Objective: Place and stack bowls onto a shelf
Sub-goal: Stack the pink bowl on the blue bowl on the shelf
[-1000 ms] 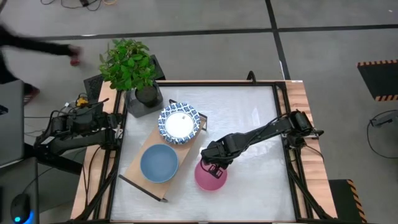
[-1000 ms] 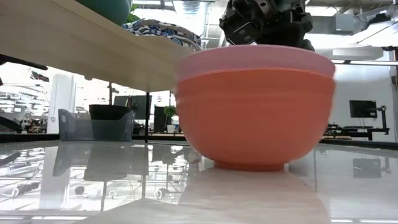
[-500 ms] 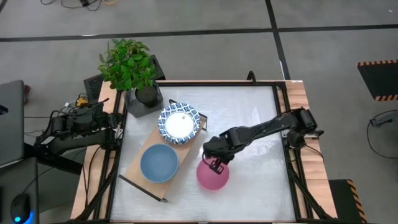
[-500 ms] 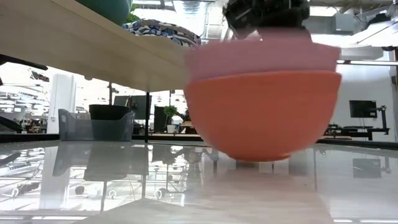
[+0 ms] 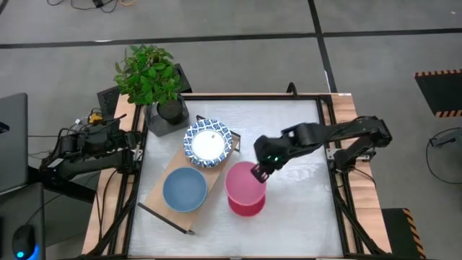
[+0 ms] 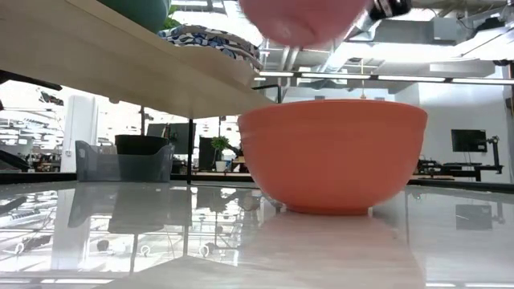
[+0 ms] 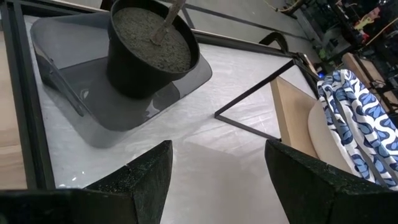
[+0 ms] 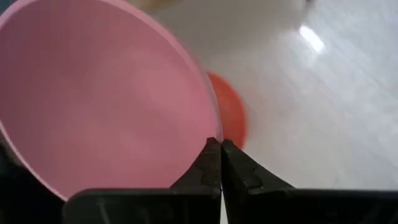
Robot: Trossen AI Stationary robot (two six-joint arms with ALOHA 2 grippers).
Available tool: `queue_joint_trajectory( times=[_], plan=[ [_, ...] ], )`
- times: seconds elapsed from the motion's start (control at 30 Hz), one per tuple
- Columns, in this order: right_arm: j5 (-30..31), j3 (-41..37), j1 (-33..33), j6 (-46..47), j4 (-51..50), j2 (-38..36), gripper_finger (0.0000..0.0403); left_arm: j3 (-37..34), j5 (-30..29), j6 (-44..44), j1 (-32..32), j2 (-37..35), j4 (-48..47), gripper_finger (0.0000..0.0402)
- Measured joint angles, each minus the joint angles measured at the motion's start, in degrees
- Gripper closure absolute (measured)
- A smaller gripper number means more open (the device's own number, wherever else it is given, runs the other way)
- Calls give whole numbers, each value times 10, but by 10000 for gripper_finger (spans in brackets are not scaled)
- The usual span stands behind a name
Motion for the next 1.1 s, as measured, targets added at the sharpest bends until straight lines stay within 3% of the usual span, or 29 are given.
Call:
queue_joint_trajectory(
  times=[0.27,0.7,0.9,1.1],
  plan=[
    [26,130,-23,-39,36,7,386,0,-3,0,0,0,0,159],
    [13,431,-41,-186,32,205,386,0,-2,-1,0,0,1,159],
    [-28,420,-42,-196,124,245,386,0,-1,-1,0,0,1,159],
    [-51,422,-39,-196,128,281,386,0,4,-3,0,0,1,159]
  ],
)
